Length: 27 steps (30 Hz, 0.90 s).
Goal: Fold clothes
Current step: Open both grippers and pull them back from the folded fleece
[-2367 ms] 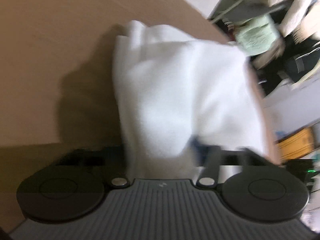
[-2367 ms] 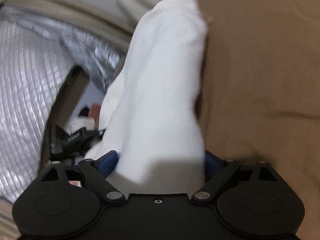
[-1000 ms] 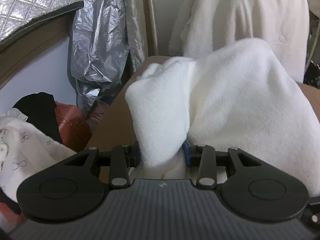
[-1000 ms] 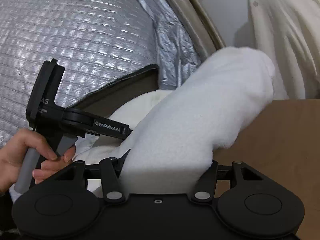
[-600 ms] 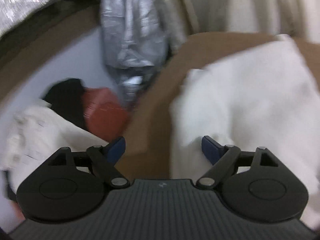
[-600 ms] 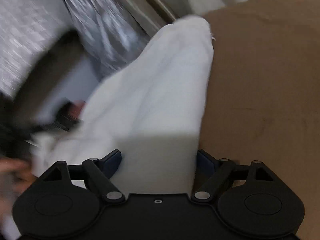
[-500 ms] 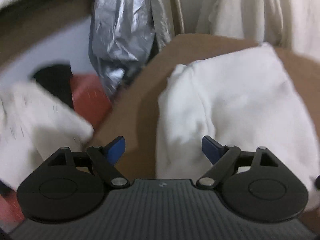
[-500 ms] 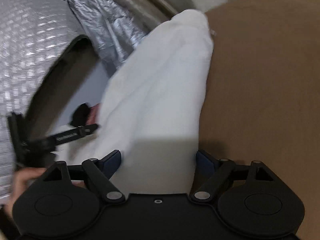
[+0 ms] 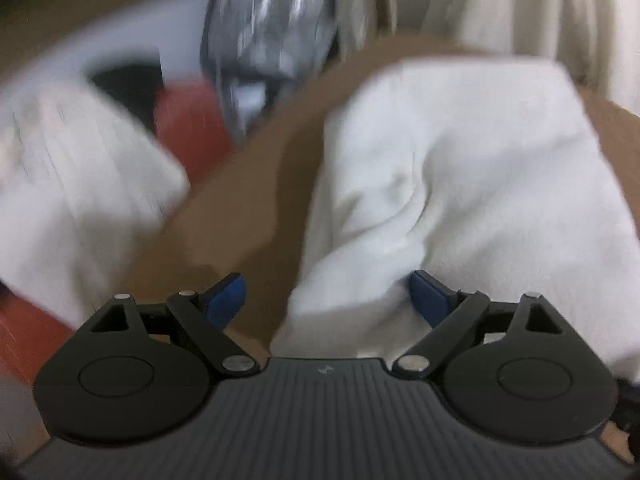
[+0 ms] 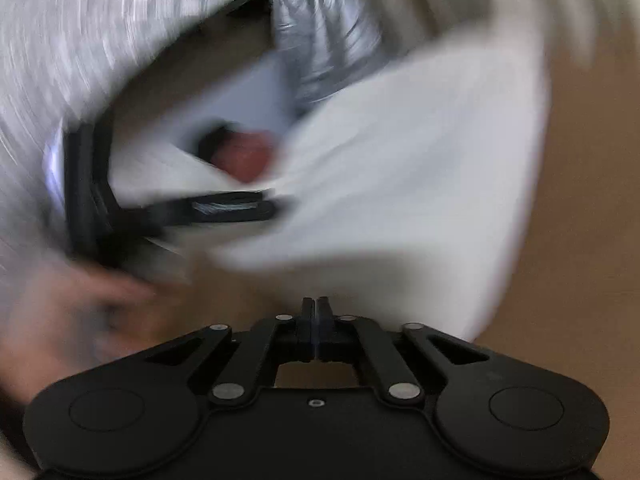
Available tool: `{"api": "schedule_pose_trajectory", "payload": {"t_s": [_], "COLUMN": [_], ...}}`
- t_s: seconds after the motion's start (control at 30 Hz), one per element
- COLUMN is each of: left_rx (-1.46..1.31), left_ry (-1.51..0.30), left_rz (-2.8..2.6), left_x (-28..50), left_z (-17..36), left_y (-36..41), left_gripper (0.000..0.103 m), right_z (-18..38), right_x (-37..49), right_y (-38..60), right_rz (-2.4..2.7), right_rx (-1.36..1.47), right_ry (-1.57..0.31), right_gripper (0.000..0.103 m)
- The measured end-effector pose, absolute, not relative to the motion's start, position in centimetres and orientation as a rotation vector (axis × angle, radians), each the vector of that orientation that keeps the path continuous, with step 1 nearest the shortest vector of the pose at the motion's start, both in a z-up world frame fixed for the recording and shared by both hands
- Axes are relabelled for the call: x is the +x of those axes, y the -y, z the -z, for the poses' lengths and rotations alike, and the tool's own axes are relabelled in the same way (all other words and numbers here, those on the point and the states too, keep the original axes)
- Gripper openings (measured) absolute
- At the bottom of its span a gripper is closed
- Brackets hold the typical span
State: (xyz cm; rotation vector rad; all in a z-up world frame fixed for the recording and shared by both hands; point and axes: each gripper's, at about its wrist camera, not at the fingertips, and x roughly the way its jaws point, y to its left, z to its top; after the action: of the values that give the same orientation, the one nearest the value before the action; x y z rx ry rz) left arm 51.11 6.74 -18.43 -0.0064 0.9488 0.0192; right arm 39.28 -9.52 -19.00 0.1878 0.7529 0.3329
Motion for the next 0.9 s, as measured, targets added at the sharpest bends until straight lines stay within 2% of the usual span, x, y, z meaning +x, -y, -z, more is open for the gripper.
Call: {"api": "schedule_pose_trajectory", "payload": {"t_s": [0.07,0.1,0.13,0.2,0.37,0.43,0.47,0.63,0.9], "left_rx": [-0.105,-0.119,-0.114,-0.1,-0.225,-0.171,-0.131,0.115,0.135], "left_ry": [-0.98,-0.981,-0.979,-0.967,-0.889,-0.886,-0.888,-0.885,-0.841], "left_rz": [-0.045,-0.051,-0.059,-0.046,-0.042,-0.082,-0.107,-0.116,-0.087], "left_x": [51.4,51.4,51.5,51.4,47.8,45.7,44.7,37.8,27.3], "left_z": [19.5,19.8,20.0,20.2,18.5,16.9,16.0,12.3,5.2], "left_y": [-7.5,-7.7,-7.8,-8.0,-10.5,-10.1,-9.7,-5.1,-1.4], "left_gripper": [0.09,0.096,0.103,0.103,0.102,0.102,0.101,0.102,0.103], "right_z": [19.3,19.4,19.5,19.4,18.3,17.7,17.4,15.1,10.1], "right_x": [38.6,37.9,37.3,36.1,33.7,32.4,31.8,29.8,23.2], "right_y": [9.2,9.3,9.3,9.1,9.4,10.3,10.8,12.1,13.2], "right_rz": [-0.331,-0.331,-0.331,-0.342,-0.341,-0.35,-0.344,-0.344,-0.314], "right_rx": [0.128,0.124,0.121,0.078,0.017,0.057,0.08,0.193,0.103], "right_ry": [-0.746,-0.738,-0.729,-0.684,-0.617,-0.605,-0.598,-0.673,-0.602], "right_gripper": [0.011,0.029,0.041,0.048,0.053,0.063,0.064,0.064,0.066]}}
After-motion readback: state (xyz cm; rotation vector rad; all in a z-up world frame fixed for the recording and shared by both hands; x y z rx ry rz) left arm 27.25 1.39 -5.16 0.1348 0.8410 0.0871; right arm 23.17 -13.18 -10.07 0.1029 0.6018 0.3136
